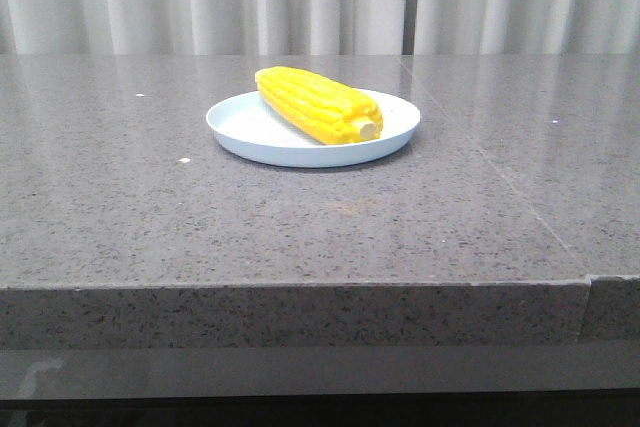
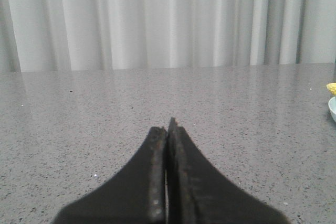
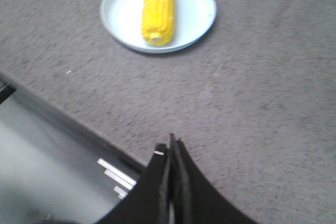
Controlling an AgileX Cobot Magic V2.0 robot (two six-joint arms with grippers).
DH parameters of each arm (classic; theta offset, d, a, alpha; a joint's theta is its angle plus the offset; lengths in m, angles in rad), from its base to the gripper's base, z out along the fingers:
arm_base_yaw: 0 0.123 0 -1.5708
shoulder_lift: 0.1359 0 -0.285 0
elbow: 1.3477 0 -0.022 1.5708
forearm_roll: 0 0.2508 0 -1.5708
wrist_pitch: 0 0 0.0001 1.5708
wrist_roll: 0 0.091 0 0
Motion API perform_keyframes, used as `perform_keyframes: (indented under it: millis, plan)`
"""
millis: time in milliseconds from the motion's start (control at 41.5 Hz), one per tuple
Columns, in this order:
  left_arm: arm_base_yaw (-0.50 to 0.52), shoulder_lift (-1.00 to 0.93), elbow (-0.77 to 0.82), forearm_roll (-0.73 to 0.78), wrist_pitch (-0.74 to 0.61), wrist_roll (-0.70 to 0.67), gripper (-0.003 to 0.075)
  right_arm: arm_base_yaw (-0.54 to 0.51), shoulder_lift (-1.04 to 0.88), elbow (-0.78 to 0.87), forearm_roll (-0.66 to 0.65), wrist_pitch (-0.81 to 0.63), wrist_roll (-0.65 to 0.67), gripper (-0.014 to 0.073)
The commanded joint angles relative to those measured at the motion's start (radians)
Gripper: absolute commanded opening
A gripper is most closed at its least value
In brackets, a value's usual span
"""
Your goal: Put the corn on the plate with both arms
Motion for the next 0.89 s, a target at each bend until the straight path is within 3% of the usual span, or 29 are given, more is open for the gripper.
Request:
perform_keyframes:
  millis: [0,313,602,867]
  plan:
    - [0.002,-0.019,0.002,-0.002,-0.083,-0.006,-0.002,-0.098,-0.073,0.07,-0.015,-0.177,-0.006,-0.0068]
    - [0.002,-0.019,0.002,-0.002,-0.083,-0.006,-0.002,-0.357,-0.411,0.49,-0.014,-0.588,-0.006,-0.0068]
    - [0.002,-0.019,0.002,-0.002,-0.083,-0.006,-0.002,-0.406,-0.569,0.799,-0.012,-0.86,-0.005,-0.0068]
    - [0.002,-0.019,0.002,-0.002,-0.083,-0.006,-0.002,-0.412,-0.568,0.803,-0.011,-0.846,-0.005,-0.0068]
